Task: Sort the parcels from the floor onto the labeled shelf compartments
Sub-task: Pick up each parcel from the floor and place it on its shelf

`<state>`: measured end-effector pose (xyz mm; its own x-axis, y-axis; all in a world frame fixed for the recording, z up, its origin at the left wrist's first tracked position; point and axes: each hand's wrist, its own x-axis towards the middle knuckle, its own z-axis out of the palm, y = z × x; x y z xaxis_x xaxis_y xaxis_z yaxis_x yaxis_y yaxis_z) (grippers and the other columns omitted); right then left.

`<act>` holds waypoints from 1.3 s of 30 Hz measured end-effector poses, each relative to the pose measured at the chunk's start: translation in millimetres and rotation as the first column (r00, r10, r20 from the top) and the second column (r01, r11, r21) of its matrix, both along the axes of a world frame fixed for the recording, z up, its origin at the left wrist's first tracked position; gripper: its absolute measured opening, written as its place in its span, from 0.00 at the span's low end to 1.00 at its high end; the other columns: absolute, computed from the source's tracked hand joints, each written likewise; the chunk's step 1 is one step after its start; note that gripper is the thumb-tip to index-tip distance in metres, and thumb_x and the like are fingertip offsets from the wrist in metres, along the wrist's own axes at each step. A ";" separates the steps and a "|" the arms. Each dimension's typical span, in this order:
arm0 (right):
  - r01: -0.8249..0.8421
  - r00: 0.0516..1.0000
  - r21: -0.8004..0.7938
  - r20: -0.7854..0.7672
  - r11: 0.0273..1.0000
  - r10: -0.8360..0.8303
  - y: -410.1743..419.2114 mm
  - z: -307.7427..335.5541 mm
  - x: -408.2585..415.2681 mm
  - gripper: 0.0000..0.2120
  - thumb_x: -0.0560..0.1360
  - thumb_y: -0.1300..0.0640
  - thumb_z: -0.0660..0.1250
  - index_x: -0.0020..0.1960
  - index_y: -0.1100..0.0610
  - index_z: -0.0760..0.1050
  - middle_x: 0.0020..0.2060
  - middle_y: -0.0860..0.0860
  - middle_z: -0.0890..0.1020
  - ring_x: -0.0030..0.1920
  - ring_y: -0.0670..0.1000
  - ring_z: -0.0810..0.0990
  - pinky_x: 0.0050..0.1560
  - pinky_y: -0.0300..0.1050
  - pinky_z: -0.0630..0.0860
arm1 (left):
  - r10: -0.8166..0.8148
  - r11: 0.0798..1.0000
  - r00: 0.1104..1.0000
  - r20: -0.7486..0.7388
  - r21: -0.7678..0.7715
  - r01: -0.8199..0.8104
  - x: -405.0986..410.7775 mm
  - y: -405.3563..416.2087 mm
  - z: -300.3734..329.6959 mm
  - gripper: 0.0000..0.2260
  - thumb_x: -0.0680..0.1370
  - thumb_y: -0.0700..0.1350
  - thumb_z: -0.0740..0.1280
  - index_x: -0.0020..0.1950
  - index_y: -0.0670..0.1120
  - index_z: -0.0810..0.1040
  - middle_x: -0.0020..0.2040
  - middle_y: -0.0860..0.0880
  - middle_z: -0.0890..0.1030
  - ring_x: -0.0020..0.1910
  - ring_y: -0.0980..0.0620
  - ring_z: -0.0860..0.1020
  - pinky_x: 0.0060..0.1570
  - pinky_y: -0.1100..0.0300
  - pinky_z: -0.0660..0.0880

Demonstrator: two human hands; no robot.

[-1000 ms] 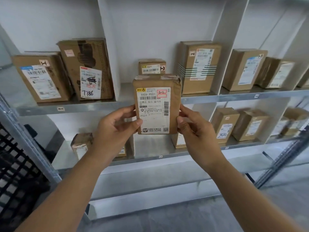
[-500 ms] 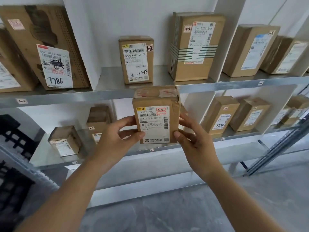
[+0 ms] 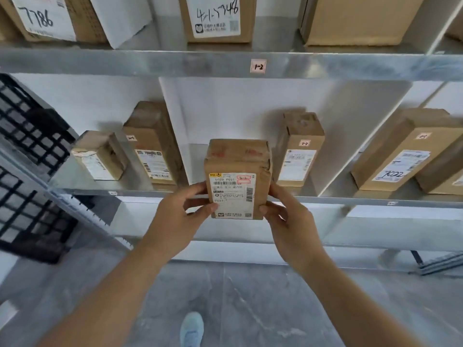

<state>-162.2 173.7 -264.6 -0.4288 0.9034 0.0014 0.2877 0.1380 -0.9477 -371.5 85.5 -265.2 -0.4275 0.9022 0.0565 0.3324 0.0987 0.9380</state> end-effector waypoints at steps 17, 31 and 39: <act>0.122 0.992 0.071 0.027 0.990 -0.124 72.7 -123.5 -60.4 0.27 0.84 0.67 0.60 0.75 0.41 0.73 0.61 0.36 0.83 0.60 0.38 0.82 0.57 0.30 0.78 | -0.081 0.996 0.992 -0.100 -0.041 0.078 -64.2 91.6 -117.4 0.15 0.79 0.38 0.73 0.63 0.52 0.84 0.57 0.59 0.86 0.56 0.57 0.85 0.62 0.51 0.81; 0.162 0.977 0.134 0.118 0.978 -0.179 108.6 -140.8 -77.7 0.23 0.82 0.70 0.60 0.72 0.50 0.70 0.59 0.40 0.83 0.51 0.25 0.76 0.46 0.23 0.72 | -0.077 0.997 0.968 -0.240 -0.024 0.074 -69.6 130.2 -131.0 0.14 0.80 0.35 0.71 0.63 0.48 0.84 0.58 0.54 0.87 0.54 0.57 0.86 0.59 0.52 0.82; 0.178 0.969 0.136 0.148 0.975 -0.198 136.3 -142.0 -95.6 0.20 0.84 0.69 0.57 0.71 0.51 0.69 0.63 0.46 0.82 0.63 0.49 0.80 0.59 0.52 0.83 | -0.027 0.999 0.936 -0.351 0.034 0.041 -71.1 152.1 -132.7 0.14 0.80 0.37 0.72 0.65 0.46 0.83 0.61 0.52 0.85 0.59 0.55 0.84 0.62 0.62 0.79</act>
